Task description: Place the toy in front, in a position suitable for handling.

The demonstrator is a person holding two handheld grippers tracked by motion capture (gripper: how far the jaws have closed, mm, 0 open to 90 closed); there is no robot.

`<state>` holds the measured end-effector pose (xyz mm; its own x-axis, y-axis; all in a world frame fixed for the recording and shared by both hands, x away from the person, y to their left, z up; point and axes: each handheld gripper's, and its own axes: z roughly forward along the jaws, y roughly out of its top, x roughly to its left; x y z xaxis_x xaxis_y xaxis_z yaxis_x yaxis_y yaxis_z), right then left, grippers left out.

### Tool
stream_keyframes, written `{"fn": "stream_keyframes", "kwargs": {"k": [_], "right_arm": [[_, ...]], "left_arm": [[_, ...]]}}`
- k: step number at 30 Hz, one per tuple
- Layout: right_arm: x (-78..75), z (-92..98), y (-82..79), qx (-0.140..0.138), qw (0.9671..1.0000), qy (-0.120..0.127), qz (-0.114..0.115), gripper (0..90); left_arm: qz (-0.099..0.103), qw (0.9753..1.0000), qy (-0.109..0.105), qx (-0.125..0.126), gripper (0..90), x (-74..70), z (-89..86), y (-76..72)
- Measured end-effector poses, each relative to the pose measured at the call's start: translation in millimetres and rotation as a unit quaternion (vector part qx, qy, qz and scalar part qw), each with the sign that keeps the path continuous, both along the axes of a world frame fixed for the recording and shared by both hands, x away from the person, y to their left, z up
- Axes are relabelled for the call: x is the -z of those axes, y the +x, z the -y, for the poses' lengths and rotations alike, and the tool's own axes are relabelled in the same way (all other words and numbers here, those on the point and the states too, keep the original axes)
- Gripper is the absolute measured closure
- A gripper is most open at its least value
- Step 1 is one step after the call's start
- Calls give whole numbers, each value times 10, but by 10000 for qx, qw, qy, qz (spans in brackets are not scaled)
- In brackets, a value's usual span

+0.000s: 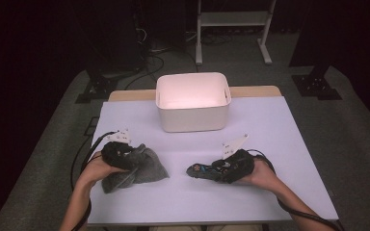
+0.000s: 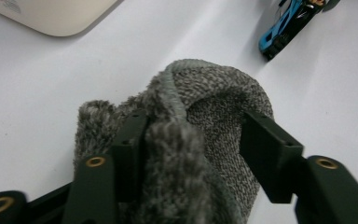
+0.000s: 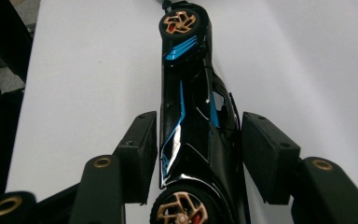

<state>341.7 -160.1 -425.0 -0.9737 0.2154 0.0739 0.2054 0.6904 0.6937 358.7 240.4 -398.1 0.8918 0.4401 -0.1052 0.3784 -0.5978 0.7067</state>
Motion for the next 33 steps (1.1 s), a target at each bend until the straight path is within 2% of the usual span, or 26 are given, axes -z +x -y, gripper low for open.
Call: {"fn": "stream_keyframes", "kwargs": {"k": [4,13,16,28,31,32,33], "right_arm": [[-13,10,-39,-33,9999,58,-97,442],[26,-27,-140,-24,10000,-46,-63,370],[47,-45,-173,-35,9999,-99,-49,351],[103,-108,-285,-52,10000,-42,-38,280],[97,-125,-319,-142,9998,11,-114,321],[91,-128,-331,-217,9996,82,-169,348],[82,-132,-343,-139,9999,65,-77,299]], "left_arm": [[7,10000,-11,36,385,-52,1,-40],[30,9999,-78,70,345,-190,4,-91],[48,9999,35,148,342,-187,37,-114],[1,9999,-20,109,311,-125,45,-141],[-34,9999,89,125,281,-98,48,-151],[-23,9999,65,132,279,-98,43,-154],[-14,9999,18,137,277,-100,39,-159]]}}
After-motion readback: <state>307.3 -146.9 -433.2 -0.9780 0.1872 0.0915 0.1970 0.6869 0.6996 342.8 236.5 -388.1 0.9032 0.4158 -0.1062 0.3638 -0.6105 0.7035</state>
